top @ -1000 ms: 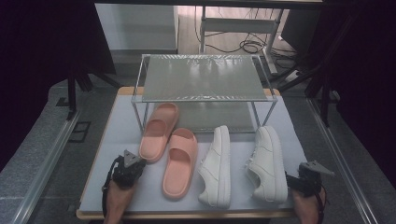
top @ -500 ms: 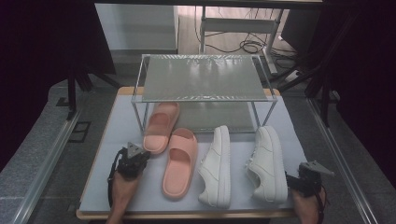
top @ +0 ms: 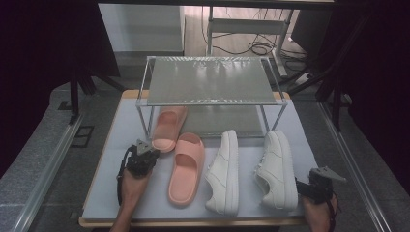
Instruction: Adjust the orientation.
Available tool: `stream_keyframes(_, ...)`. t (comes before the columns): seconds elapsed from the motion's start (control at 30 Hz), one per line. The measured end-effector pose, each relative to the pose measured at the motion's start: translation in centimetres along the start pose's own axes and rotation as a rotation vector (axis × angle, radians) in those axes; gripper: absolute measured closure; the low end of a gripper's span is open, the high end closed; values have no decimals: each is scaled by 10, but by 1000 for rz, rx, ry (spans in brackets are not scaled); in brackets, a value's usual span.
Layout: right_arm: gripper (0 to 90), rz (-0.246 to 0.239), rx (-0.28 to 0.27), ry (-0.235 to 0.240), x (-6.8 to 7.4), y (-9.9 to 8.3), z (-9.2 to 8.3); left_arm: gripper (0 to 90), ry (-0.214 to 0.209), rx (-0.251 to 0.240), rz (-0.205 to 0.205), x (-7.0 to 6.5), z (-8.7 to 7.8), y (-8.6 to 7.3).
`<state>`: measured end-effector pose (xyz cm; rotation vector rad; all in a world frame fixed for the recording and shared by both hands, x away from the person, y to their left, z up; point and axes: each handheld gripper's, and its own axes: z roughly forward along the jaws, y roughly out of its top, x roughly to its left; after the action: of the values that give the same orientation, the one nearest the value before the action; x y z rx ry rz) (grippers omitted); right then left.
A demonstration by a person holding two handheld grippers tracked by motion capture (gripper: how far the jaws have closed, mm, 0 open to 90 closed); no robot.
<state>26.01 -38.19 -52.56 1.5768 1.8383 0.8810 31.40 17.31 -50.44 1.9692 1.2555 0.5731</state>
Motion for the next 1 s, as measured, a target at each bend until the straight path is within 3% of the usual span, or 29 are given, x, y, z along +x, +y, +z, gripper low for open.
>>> stream_keyframes(1.0,196,-3,2,1,0,0,0,897,21,5,-11,9,40,30)
